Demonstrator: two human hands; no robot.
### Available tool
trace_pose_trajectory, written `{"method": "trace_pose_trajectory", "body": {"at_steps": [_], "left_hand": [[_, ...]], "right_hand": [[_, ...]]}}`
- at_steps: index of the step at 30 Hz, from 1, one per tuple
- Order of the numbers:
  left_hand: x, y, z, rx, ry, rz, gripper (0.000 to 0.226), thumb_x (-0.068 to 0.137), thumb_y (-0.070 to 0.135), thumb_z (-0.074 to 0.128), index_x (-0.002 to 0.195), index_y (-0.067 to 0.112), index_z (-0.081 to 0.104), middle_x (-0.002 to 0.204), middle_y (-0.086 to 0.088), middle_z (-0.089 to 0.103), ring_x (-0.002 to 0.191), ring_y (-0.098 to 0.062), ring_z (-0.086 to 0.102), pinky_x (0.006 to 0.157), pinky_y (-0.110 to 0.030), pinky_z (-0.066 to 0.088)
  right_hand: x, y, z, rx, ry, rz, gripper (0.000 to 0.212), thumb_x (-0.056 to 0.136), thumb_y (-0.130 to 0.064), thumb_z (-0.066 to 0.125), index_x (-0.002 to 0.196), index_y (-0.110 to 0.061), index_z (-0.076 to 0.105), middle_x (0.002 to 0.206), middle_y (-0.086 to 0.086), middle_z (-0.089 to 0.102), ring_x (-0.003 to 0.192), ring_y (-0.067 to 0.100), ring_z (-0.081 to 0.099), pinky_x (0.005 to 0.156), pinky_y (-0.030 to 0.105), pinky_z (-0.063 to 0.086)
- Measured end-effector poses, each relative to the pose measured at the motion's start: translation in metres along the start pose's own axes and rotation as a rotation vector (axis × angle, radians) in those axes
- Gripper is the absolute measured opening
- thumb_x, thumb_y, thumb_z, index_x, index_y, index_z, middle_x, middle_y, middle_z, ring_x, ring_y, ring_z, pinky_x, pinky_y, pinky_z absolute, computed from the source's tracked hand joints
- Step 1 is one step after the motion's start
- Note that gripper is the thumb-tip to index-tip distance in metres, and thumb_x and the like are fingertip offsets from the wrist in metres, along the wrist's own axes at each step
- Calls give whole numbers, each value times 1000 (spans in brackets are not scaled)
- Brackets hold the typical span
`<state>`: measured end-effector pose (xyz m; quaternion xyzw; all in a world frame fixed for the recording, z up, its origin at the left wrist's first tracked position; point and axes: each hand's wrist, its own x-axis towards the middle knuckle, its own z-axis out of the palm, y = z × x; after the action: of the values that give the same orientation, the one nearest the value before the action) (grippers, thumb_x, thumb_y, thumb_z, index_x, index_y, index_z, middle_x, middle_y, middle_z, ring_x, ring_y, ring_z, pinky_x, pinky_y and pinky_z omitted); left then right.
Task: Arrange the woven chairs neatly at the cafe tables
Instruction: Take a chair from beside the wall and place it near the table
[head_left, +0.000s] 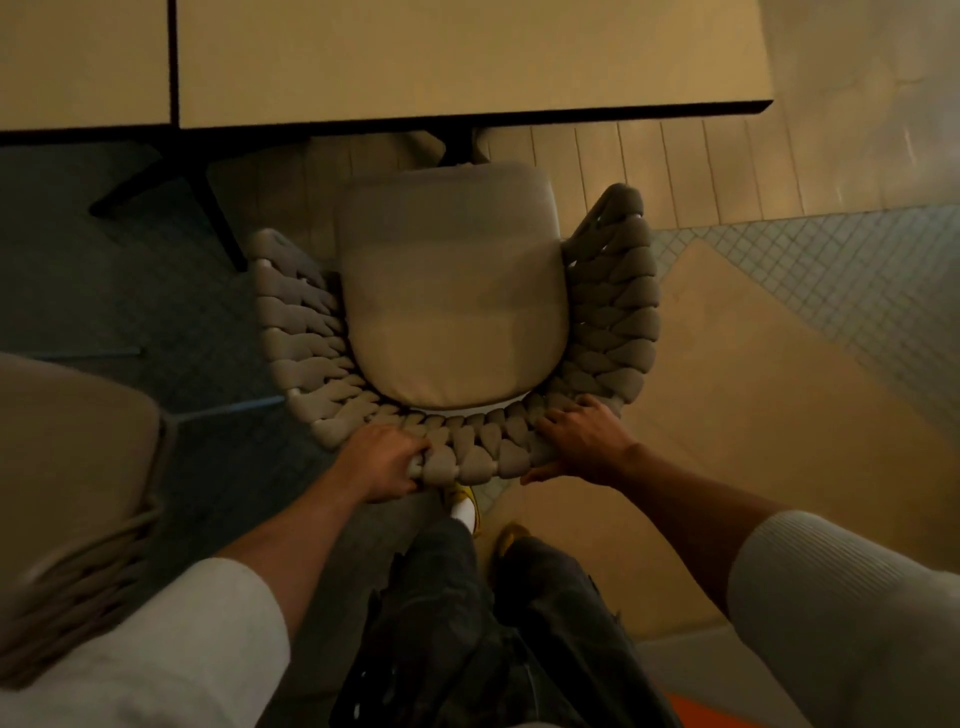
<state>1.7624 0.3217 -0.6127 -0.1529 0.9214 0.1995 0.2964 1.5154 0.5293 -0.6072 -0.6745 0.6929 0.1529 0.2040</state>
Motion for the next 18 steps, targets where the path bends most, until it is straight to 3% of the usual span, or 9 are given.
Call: {"method": "trace_pose_trajectory", "body": {"at_steps": [11,16,18], "left_hand": [[41,-51,-62,89,29,-9,42,79,56,69,117,38,65,112,4,71,103,-24,64,74,-32,41],[47,-71,-83,127,-8,-68,37,78,54,69,111,38,67,109,6,71,102,-21,64,74,-31,44],[46,-79,-86,121,-19,-103,41,76,55,70,114,39,66,111,7,71,104,-20,65,76,-31,46]], "right_hand": [[63,30,-50,36,64,27,91,78,-92,39,130,-20,59,122,3,67,105,28,65,96,41,45],[85,39,-74,21,68,3,88,78,-92,31,112,-19,67,104,1,69,91,24,66,80,36,42],[96,39,-78,60,48,25,75,86,-86,33,103,-22,68,98,-3,67,88,21,66,75,34,38]]}}
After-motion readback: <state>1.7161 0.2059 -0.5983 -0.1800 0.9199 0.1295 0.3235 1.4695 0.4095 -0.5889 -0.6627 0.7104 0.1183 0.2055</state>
